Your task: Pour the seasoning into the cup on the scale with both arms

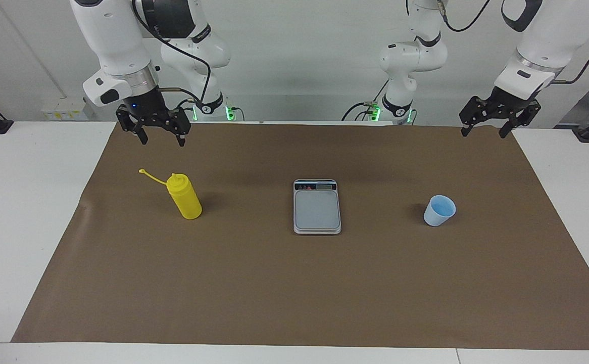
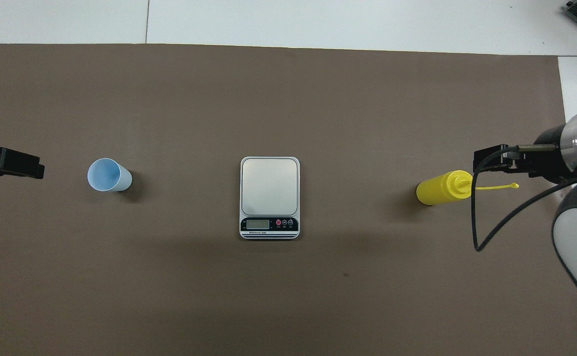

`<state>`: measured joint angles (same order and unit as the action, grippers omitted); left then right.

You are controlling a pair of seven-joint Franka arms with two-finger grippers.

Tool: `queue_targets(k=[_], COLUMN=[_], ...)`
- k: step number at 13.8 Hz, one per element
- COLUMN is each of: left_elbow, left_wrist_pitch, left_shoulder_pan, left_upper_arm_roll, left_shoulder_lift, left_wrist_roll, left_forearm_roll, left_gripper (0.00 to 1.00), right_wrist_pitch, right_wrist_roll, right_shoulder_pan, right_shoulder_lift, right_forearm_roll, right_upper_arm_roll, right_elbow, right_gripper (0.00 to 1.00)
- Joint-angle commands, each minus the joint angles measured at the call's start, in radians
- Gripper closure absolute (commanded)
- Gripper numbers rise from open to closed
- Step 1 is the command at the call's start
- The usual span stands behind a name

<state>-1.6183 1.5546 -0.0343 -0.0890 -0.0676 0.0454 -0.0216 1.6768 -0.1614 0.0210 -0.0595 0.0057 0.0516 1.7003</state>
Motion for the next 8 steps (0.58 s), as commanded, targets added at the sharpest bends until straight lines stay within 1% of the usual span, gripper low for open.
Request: queue_targets(k=[1,8], left_elbow=[-0.040,-0.040], left_wrist_pitch=[0.025,0.021], left_shoulder_pan=[0.001,0.002], left_upper_arm_roll=[-0.003,-0.003], left_shoulder_lift=[-0.032,-0.032], left_wrist_roll=[-0.005,-0.009], left_forearm_roll=[0.009,0.008], left_gripper=[0.00,0.00], right_wrist_pitch=[-0.006,-0.006], right_wrist_roll=[0.019,0.019], right_shoulder_pan=[-0.001,-0.015], right_shoulder_lift=[-0.023,-0.022], right_forearm_roll=[0.000,0.000], right_upper_arm_roll=[0.002,0.002], right_elbow=[0.021,0.021], right_gripper=[0.00,0.00])
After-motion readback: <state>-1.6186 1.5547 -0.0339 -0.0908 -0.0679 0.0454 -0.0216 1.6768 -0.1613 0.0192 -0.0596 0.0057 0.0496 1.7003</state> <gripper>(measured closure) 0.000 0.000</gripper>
